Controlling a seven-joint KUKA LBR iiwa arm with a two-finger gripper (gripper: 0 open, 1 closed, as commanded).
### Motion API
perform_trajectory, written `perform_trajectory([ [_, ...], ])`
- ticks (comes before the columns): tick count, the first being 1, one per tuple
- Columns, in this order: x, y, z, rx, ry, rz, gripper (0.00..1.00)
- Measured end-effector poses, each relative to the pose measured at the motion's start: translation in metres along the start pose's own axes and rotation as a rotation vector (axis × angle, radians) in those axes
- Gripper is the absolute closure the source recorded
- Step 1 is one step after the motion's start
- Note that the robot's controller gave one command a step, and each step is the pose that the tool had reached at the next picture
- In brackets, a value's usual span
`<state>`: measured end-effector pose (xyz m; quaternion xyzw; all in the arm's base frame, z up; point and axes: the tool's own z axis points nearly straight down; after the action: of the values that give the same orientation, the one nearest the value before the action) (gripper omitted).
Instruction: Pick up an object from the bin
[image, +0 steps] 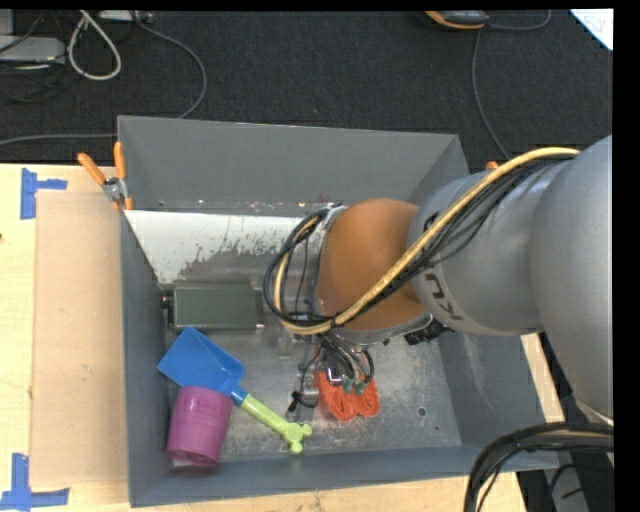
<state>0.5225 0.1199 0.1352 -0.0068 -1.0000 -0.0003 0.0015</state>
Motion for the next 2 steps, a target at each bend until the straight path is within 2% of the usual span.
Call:
perform_trajectory([
  [1, 0.0, 0.0, 0.0, 0.0, 0.0, 0.0, 0.0],
  [2, 0.021, -0.075, 0.032, 0.004, 0.008, -0.004, 0.0],
])
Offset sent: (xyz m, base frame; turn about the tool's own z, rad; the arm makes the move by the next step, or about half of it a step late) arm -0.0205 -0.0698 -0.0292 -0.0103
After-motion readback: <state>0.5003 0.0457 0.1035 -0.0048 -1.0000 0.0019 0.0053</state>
